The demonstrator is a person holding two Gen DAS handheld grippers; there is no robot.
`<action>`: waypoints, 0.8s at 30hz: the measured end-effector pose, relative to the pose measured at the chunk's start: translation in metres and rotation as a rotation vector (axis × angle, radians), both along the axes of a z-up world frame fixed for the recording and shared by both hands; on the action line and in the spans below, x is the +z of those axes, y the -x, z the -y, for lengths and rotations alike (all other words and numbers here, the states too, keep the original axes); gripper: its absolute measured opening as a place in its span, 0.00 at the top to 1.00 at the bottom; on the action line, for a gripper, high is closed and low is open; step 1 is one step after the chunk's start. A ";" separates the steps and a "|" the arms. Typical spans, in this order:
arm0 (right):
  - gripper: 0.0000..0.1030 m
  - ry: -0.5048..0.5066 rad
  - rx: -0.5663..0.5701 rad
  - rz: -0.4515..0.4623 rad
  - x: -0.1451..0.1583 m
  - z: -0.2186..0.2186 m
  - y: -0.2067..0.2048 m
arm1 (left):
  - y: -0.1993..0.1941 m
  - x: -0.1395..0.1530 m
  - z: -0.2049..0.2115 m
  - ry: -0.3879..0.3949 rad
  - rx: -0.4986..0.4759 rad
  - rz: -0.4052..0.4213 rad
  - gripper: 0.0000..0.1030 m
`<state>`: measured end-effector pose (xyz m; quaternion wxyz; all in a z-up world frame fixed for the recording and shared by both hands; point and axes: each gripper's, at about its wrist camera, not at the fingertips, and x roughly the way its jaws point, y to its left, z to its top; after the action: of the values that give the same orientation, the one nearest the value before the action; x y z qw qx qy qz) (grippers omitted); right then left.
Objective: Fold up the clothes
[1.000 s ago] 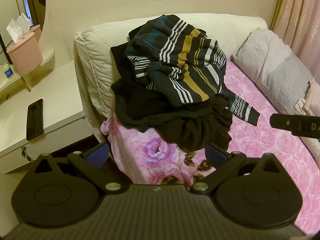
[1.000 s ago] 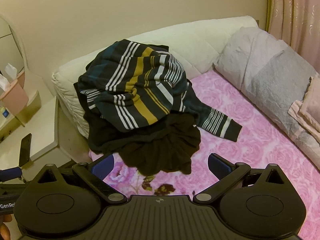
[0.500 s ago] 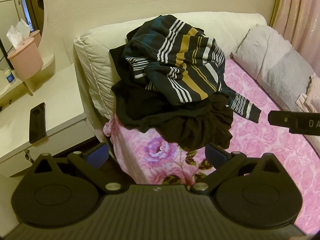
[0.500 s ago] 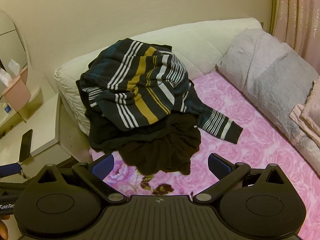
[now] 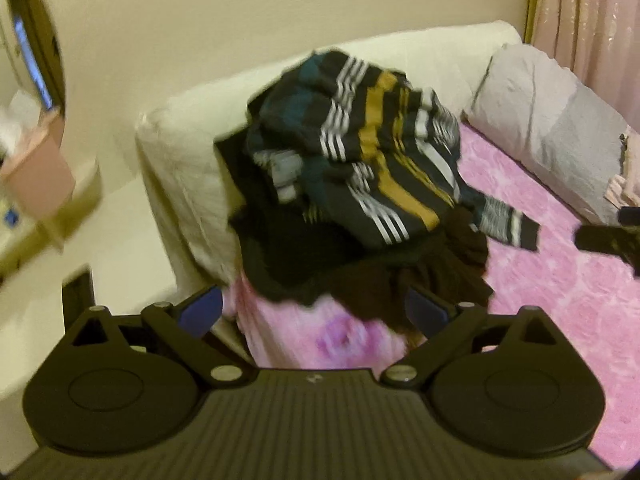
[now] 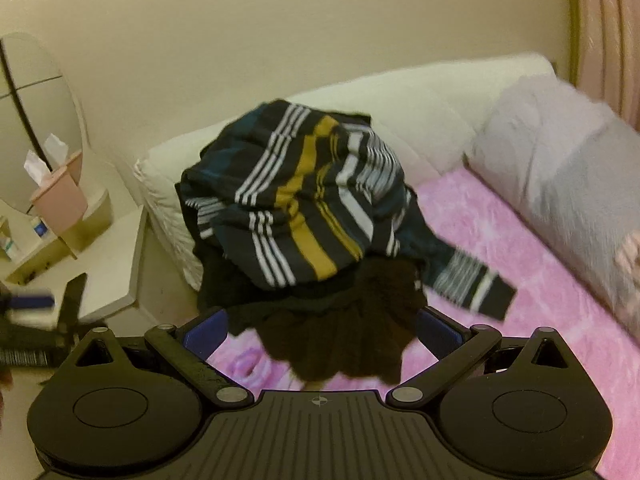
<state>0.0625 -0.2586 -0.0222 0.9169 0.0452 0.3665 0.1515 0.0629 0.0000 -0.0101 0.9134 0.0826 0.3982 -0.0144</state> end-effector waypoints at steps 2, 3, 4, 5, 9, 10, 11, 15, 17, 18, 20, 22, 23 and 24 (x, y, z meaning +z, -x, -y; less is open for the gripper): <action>0.00 0.050 0.008 0.022 -0.007 -0.004 -0.023 | -0.037 -0.002 -0.004 -0.019 -0.021 0.040 0.04; 0.00 0.075 0.012 0.032 -0.011 -0.006 -0.035 | -0.056 -0.004 -0.007 -0.024 -0.039 0.054 0.04; 0.00 0.100 0.016 0.042 -0.014 -0.008 -0.047 | -0.076 -0.007 -0.009 -0.030 -0.058 0.067 0.04; 0.00 0.119 0.019 0.044 -0.019 -0.011 -0.063 | -0.096 -0.010 -0.009 -0.042 -0.084 0.074 0.04; 0.00 0.215 0.055 0.054 -0.043 -0.028 -0.138 | -0.175 -0.038 -0.009 -0.138 -0.189 0.069 0.04; 0.00 0.239 0.067 0.055 -0.050 -0.031 -0.157 | -0.194 -0.046 -0.009 -0.148 -0.206 0.061 0.05; 0.01 0.259 0.080 0.057 -0.058 -0.035 -0.177 | -0.211 -0.054 -0.009 -0.150 -0.221 0.056 0.06; 0.01 0.333 0.123 0.067 -0.091 -0.046 -0.253 | -0.259 -0.077 -0.016 -0.103 -0.254 0.025 0.21; 0.01 0.348 0.137 0.063 -0.104 -0.050 -0.285 | -0.272 -0.085 -0.019 -0.092 -0.271 -0.003 0.35; 0.01 0.350 0.144 0.061 -0.110 -0.051 -0.300 | -0.276 -0.089 -0.019 -0.099 -0.280 -0.010 0.44; 0.01 0.365 0.160 0.063 -0.118 -0.057 -0.325 | -0.279 -0.094 -0.020 -0.107 -0.299 -0.019 0.62; 0.26 0.396 0.183 0.054 -0.126 -0.065 -0.341 | -0.277 -0.093 -0.022 -0.110 -0.319 -0.013 0.77; 0.64 0.410 0.187 0.050 -0.126 -0.067 -0.342 | -0.275 -0.091 -0.022 -0.109 -0.330 -0.005 0.79; 0.77 0.424 0.189 0.048 -0.125 -0.069 -0.342 | -0.272 -0.086 -0.022 -0.103 -0.349 0.008 0.81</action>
<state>0.4048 -0.1893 -0.1476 0.8959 -0.1866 0.3710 0.1575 0.3345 0.0219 -0.0965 0.8932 0.1972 0.3745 -0.1518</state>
